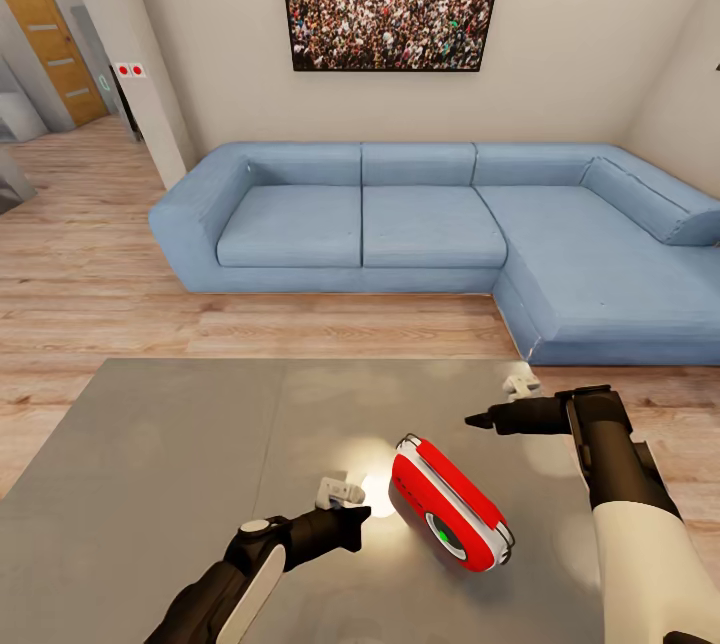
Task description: Turn on the radio receiver that's on the table in the living room.
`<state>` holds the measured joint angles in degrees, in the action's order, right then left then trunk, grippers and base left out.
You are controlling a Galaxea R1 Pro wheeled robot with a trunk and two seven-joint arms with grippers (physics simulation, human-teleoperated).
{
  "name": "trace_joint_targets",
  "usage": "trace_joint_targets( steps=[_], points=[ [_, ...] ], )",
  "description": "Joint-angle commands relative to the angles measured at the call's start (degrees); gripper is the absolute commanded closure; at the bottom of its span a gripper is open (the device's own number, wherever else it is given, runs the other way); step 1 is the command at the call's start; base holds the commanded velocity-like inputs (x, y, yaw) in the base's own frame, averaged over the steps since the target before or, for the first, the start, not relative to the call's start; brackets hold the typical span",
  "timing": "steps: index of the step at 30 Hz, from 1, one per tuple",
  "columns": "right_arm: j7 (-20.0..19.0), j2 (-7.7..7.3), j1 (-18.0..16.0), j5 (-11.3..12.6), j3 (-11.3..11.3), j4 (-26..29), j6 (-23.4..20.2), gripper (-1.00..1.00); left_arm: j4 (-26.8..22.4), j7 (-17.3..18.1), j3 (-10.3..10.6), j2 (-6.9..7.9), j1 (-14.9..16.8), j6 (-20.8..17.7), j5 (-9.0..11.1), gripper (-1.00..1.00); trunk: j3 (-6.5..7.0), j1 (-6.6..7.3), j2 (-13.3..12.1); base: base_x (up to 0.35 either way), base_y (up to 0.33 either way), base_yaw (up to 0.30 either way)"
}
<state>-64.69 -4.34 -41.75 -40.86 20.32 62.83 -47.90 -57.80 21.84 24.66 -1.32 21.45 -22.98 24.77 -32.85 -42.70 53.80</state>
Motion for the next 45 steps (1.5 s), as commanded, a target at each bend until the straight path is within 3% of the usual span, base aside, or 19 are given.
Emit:
trace_joint_targets(
  steps=[1, 14, 45],
  points=[
    [0.0, 0.02, 0.0, 0.0, -0.01, -0.03, 0.01, -1.0, -0.01, 0.07, -0.02, 0.0, 0.0, 0.02, -0.01, 1.0, 0.0, 0.0, 0.0, 0.0, 0.0, 0.0],
    [0.0, 0.12, 0.0, 0.0, -0.01, -0.07, 0.05, -1.0, -0.03, 0.22, 0.04, 0.04, 0.0, 0.1, -0.04, 1.0, 0.0, 0.0, 0.0, 0.001, 0.0, 0.0],
    [0.07, -0.02, 0.35, -0.06, 0.07, -0.14, 0.31, -1.0, -0.11, 0.4, 0.12, 0.33, 0.0, 0.13, 0.02, 1.0, 0.0, 0.0, 0.0, -0.302, -0.011, 0.0]
  ],
)
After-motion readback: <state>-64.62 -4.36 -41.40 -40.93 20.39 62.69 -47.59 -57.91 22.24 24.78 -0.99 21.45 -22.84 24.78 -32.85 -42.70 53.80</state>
